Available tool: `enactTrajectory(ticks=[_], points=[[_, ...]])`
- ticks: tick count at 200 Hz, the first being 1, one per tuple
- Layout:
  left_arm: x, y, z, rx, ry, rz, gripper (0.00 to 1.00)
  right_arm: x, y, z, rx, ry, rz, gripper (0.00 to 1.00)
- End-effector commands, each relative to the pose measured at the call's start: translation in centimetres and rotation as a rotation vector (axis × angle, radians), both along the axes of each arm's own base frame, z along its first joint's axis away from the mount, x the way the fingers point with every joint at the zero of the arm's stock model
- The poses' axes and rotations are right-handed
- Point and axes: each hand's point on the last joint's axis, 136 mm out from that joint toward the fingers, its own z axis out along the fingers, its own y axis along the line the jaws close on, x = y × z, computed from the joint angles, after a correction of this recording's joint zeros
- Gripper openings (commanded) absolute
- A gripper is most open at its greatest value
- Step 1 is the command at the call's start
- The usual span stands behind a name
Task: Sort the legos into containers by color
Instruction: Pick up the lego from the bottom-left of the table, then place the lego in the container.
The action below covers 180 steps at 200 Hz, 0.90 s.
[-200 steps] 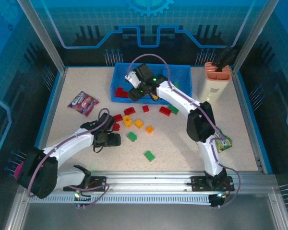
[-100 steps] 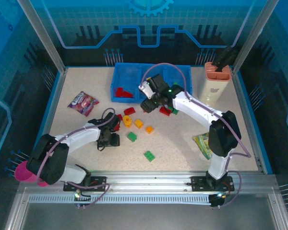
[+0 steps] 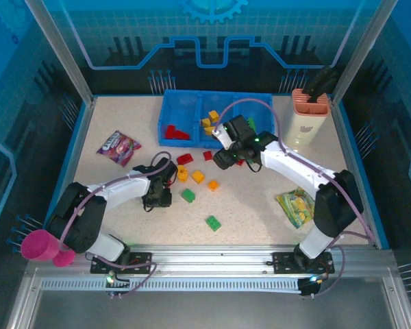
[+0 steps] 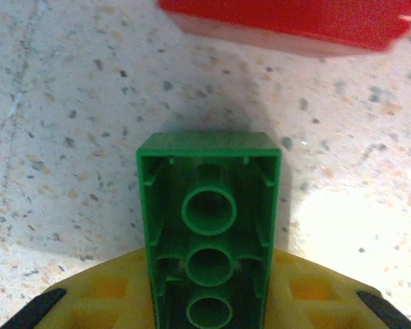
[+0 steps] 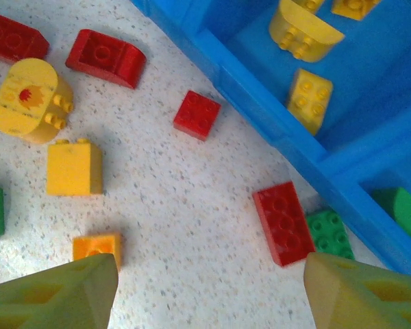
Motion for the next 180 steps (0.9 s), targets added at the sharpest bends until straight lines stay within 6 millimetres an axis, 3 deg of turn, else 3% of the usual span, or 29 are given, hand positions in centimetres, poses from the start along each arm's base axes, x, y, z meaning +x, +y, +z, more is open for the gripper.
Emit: enactTrajectory(ticks=[1,28,51,82,124,148,167,180], points=[[0.9,-2.2,2.8,-0.003,-0.039,-0.041,0.23,-1.3,-3.1,1.4,0.026,-0.001,-0.088,0.74],[3.5,-7.2,8.5,-0.053,-0.146,-0.162,0.21,-4.0,-6.7,1.6,0.047,0.02,-0.174,0.74],[7.5,-12.7,13.8,-0.124,-0.28,-0.275,0.2,-6.3,-9.9,1.3,0.066,0.031,-0.281,0.75],[12.7,-19.9,18.0,-0.186,-0.408,-0.424,0.19,-9.6,-12.9,0.5,0.14,0.074,-0.417,0.75],[20.1,-25.7,18.6,-0.149,-0.586,-0.529,0.18,-11.0,-15.6,0.3,0.103,0.073,-0.542,0.76],[23.7,-28.3,18.3,-0.181,-0.654,-0.515,0.17,-10.8,-15.4,0.0,0.115,0.085,-0.551,0.76],[26.1,-29.9,17.3,-0.187,-0.68,-0.506,0.17,-10.5,-14.8,0.5,0.167,0.075,-0.554,0.76],[27.7,-30.6,16.4,-0.196,-0.695,-0.489,0.17,-10.8,-14.7,-0.3,0.174,0.093,-0.555,0.76]])
